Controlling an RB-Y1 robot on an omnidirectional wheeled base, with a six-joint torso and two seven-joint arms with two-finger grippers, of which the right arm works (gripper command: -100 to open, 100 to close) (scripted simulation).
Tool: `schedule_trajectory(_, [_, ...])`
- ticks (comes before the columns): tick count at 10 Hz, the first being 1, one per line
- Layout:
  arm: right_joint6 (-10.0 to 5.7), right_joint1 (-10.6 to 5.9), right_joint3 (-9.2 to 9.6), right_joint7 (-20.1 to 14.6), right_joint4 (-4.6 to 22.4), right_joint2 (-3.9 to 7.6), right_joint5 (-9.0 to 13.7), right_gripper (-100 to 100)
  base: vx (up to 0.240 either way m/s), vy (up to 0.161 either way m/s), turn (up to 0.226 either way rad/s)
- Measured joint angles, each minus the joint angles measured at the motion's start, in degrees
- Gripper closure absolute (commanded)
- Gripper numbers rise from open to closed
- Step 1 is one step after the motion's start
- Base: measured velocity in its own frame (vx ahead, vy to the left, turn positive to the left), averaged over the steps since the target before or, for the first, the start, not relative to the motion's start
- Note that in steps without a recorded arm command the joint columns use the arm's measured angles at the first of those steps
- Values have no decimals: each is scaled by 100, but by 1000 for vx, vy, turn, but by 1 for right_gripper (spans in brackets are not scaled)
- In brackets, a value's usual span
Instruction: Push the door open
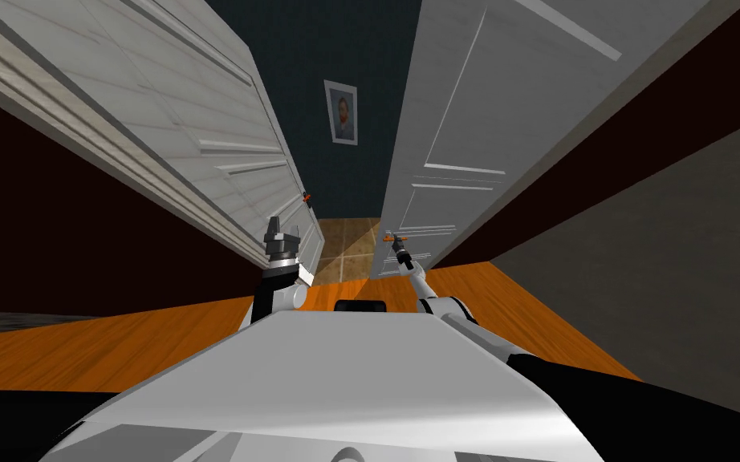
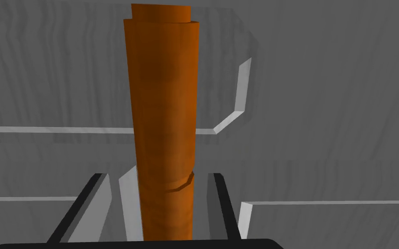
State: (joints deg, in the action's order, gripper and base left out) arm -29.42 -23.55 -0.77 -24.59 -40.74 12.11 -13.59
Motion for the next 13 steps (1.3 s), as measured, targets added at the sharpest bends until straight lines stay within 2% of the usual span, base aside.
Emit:
schedule_trajectory(4, [5,-35,-9,0,-17,12,2,100,-4,-2,4])
schedule_trajectory(6, [8,-17,-29,20,28,3,14,100,143,67,-35])
schedule_trajectory(7, [-17,-42,-76,63,148,-3,34,100,161,100,-46])
schedule_trajectory(9, [133,104,-114,85,-101,7,58,100,185,72,-36])
schedule_trajectory(10, [64,18,-184,129,59,8,89,100,188,76,-29])
schedule_trajectory(11, [38,2,-246,181,85,5,116,100,205,90,-57])
schedule_trajectory(12, [94,61,-295,229,-29,-16,136,100,184,117,-52])
schedule_trajectory(13, [99,27,-350,258,19,12,166,100,190,133,-61])
